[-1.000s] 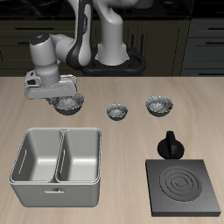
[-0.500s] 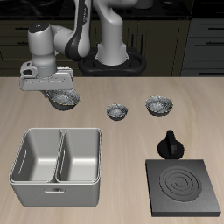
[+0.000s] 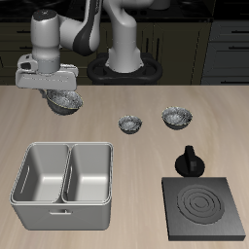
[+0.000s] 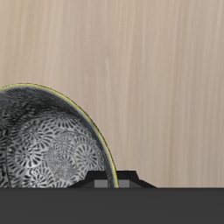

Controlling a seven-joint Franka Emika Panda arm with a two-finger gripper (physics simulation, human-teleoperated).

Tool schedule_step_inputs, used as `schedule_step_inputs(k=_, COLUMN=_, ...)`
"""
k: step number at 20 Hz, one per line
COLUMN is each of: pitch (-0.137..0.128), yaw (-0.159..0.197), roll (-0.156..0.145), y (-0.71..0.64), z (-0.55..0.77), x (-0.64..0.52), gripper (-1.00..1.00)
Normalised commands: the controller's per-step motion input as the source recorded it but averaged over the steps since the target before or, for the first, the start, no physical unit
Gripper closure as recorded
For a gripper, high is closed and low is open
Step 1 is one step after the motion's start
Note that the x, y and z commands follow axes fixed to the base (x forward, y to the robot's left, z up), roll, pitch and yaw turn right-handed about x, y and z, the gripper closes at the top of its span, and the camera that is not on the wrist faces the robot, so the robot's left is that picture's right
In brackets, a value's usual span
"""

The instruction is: Turn off the stove and place the largest bowl in the left side of the drainer and the medium bowl in the right side

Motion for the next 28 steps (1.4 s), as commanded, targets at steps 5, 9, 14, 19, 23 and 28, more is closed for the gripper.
schedule_step_inputs(k=5, pitch=-0.032, yaw=-0.001, roll=-0.052, y=-0.10, z=0.33, x=0.17, gripper=1.00)
schedule_step_inputs(k=9, pitch=-0.011, yaw=0.010, roll=0.003, y=0.11, z=0.35, x=0.25, gripper=1.00)
schedule_step_inputs(k=14, pitch=-0.001, yaw=-0.013, roll=0.020, y=0.05, z=0.31, x=0.29, gripper=1.00)
schedule_step_inputs(k=19, pitch=0.038, yaw=-0.042, roll=0.100, y=0.12, z=0.26, x=0.34, gripper=1.00)
schedule_step_inputs(k=23, pitch=-0.034, yaw=0.001, roll=-0.029, y=0.10, z=0.30, x=0.35, gripper=1.00)
schedule_step_inputs(k=28, pitch=-0.049, yaw=-0.015, roll=-0.051, y=0.13, z=0.23, x=0.40, gripper=1.00)
